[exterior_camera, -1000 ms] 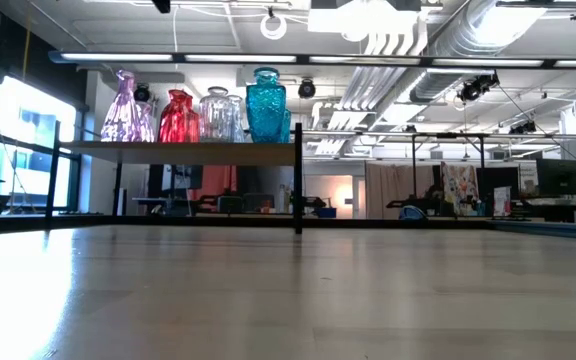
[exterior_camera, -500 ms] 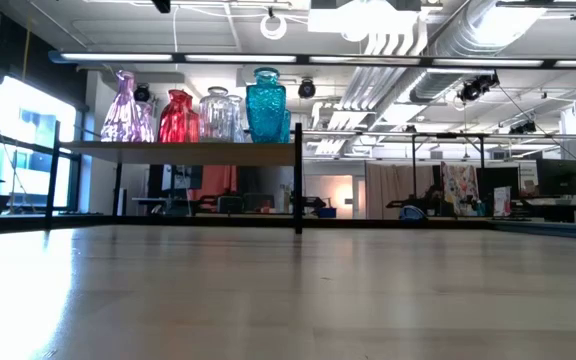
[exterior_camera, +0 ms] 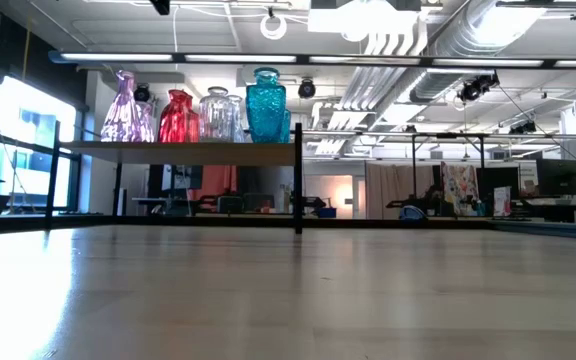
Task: Sort vases onto shelf
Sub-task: Put the red vase on the shelf aligned with the other red vases
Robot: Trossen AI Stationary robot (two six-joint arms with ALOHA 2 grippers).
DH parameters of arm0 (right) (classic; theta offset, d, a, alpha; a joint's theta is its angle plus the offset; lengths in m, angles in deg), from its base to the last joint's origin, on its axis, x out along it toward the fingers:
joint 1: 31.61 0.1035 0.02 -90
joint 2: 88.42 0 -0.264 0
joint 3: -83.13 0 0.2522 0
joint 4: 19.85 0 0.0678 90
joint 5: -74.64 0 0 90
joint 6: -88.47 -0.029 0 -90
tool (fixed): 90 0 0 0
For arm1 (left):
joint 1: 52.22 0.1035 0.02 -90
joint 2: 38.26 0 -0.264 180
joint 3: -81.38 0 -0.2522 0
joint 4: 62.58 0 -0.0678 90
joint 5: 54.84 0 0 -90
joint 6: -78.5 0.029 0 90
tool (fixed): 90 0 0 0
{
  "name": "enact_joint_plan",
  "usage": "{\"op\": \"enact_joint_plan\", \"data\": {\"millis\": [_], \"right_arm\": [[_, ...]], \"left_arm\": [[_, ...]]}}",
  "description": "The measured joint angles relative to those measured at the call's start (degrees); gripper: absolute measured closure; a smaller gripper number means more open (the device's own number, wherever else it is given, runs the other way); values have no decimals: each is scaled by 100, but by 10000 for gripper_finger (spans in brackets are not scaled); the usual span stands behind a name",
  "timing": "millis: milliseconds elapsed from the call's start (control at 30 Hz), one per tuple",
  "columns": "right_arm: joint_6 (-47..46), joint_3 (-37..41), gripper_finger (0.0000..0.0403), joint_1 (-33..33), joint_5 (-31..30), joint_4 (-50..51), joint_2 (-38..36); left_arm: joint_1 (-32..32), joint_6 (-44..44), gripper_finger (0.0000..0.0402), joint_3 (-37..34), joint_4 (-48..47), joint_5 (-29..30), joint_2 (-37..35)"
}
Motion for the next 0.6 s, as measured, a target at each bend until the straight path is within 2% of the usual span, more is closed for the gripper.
{"op": "enact_joint_plan", "data": {"millis": [400, 500, 600], "right_arm": [[830, 84, 41, -66, -297, -22, -719], [823, 707, 41, -66, -334, -12, -1148], [612, 1741, 41, -66, -346, 16, -1795]], "left_arm": [[0, -78, 167, 0, 0, 127, 2], [0, -167, 167, 0, 0, 314, 2], [2, -167, 167, 0, 0, 390, 2]]}}
